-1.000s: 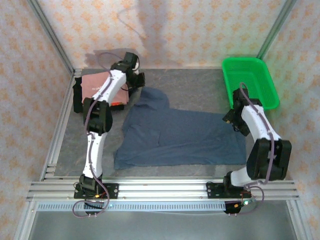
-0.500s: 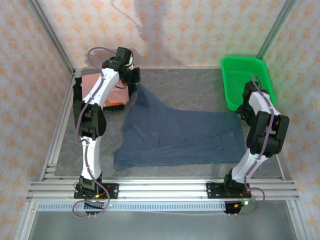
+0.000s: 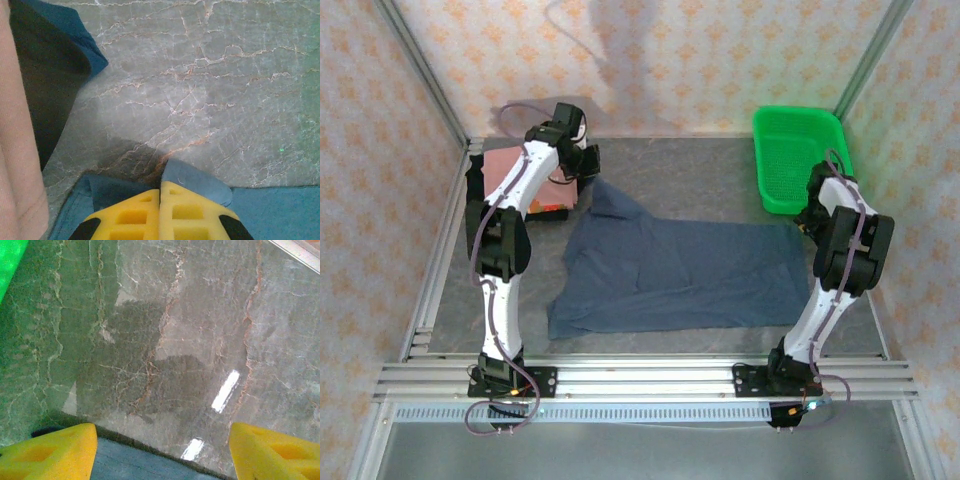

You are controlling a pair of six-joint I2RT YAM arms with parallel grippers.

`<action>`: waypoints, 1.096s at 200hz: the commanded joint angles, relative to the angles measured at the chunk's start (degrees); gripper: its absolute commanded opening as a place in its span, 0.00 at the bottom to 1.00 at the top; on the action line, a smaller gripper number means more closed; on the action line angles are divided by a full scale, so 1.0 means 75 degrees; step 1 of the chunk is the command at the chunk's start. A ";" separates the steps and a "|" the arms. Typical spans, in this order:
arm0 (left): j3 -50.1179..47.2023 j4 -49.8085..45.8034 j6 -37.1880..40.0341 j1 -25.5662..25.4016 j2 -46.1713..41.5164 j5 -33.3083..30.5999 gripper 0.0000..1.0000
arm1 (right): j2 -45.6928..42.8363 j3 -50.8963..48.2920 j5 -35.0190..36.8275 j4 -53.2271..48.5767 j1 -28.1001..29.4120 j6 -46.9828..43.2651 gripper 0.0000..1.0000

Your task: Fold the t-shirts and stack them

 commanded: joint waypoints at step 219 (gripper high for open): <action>-0.2637 0.0642 0.0172 -0.0359 -0.1767 0.0248 0.00 | -0.3235 -0.4285 -0.0886 0.1356 0.0094 0.1053 0.69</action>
